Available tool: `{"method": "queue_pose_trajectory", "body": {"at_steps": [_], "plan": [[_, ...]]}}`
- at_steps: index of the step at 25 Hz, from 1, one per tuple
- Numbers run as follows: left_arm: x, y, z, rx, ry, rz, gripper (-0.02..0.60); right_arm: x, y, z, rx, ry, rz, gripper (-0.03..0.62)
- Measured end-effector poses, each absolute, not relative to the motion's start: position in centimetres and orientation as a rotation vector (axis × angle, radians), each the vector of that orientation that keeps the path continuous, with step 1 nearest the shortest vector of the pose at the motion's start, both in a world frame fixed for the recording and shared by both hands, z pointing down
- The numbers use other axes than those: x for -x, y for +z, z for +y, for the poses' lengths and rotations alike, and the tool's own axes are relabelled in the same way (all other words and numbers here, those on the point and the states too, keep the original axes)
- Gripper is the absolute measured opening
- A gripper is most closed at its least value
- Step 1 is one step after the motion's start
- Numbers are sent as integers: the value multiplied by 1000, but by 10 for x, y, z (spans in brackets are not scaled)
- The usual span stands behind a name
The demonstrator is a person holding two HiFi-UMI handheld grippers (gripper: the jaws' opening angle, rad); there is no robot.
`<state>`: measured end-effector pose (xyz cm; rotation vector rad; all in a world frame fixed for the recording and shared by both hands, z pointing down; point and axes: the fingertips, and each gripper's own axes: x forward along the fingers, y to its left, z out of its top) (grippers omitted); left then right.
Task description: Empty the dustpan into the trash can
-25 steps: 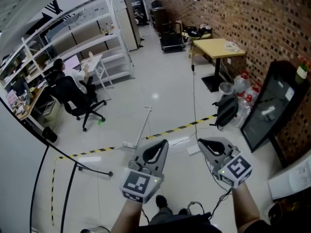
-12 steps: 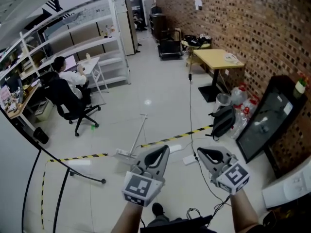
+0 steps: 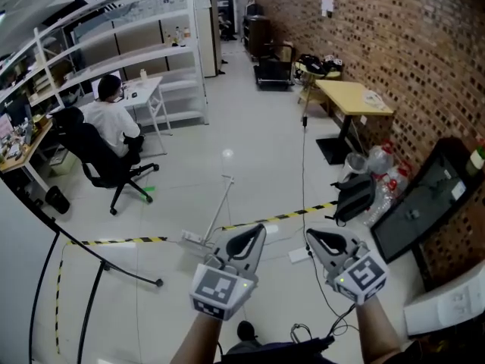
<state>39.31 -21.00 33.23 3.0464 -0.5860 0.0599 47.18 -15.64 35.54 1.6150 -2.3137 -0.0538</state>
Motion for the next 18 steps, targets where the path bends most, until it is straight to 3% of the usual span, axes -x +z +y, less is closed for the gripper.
{"method": "queue_pose_trajectory", "body": {"at_steps": [10,18], "plan": [[-360,334,-268,-3033,37,-619,-2,-441,358,-216,-1565,-83,-2302,6],[-383,339,-285,-3038,65,-569,-2,-462,368,-233,-1586,-50,-2291,6]]}}
